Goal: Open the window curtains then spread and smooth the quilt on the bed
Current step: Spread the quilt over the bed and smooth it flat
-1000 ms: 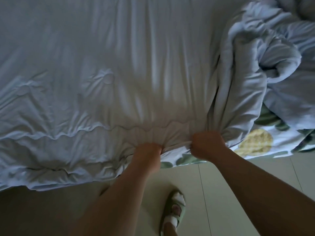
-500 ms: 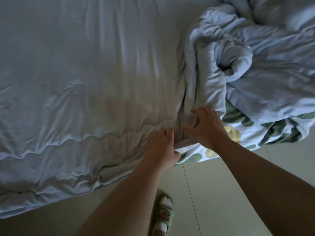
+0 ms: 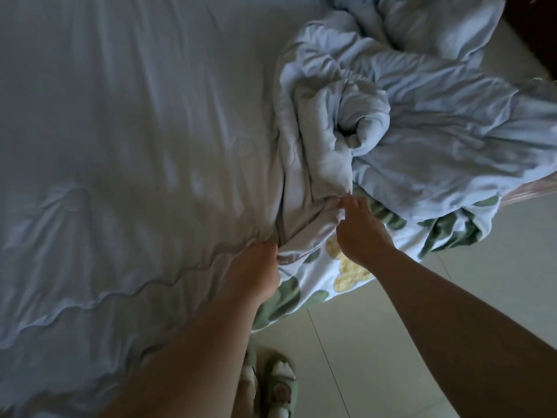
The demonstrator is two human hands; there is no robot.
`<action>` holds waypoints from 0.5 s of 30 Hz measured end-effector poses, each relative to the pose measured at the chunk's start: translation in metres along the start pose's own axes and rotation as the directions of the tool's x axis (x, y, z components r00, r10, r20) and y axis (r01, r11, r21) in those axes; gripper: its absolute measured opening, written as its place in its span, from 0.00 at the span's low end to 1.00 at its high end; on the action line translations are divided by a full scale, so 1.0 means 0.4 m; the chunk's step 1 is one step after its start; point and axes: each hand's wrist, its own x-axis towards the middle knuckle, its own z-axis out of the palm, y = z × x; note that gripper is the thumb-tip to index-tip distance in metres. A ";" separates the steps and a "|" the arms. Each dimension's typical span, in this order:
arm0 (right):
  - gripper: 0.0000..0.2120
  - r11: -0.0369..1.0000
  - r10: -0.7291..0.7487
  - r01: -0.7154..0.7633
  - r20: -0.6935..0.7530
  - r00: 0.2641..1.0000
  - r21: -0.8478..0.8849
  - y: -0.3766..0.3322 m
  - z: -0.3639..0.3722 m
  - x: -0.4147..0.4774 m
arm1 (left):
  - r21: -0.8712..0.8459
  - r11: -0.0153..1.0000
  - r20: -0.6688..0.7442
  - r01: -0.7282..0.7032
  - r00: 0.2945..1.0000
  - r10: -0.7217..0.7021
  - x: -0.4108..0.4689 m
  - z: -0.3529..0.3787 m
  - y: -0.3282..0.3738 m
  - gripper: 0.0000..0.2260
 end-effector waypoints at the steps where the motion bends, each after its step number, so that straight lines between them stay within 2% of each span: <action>1: 0.15 0.997 0.052 -0.054 -0.039 0.998 -0.055 0.001 -0.007 0.006 | 0.011 1.000 0.027 0.003 1.000 -0.004 0.003 -0.009 0.002 0.14; 3: 0.15 0.976 0.131 -0.141 -0.070 0.989 -0.166 0.015 -0.024 0.015 | 0.016 1.000 0.052 0.005 0.999 -0.006 0.012 -0.026 0.010 0.11; 4: 0.16 0.969 0.165 -0.177 -0.082 0.983 -0.169 0.028 -0.032 0.019 | 0.002 1.000 0.052 0.001 0.999 -0.001 0.019 -0.034 0.019 0.11; 8: 0.19 0.927 0.372 -0.373 -0.180 0.911 0.026 0.105 -0.073 0.028 | -0.065 0.998 0.025 0.001 1.000 0.001 0.053 -0.046 0.078 0.21; 10: 0.22 0.878 0.477 -0.442 -0.274 0.835 0.184 0.151 -0.100 0.038 | -0.156 0.988 -0.054 0.008 0.998 -0.017 0.072 -0.046 0.125 0.29; 12: 0.25 0.795 0.597 -0.473 -0.347 0.723 0.381 0.197 -0.136 0.057 | -0.222 0.975 -0.204 -0.007 0.978 -0.040 0.104 -0.044 0.181 0.37; 13: 0.28 0.737 0.656 -0.449 -0.374 0.655 0.506 0.216 -0.159 0.069 | -0.210 0.977 -0.307 -0.046 0.951 -0.021 0.123 -0.043 0.213 0.38; 15: 0.34 0.606 0.741 -0.289 -0.392 0.546 0.741 0.245 -0.216 0.087 | -0.144 0.982 -0.451 -0.124 0.891 0.047 0.161 -0.040 0.293 0.40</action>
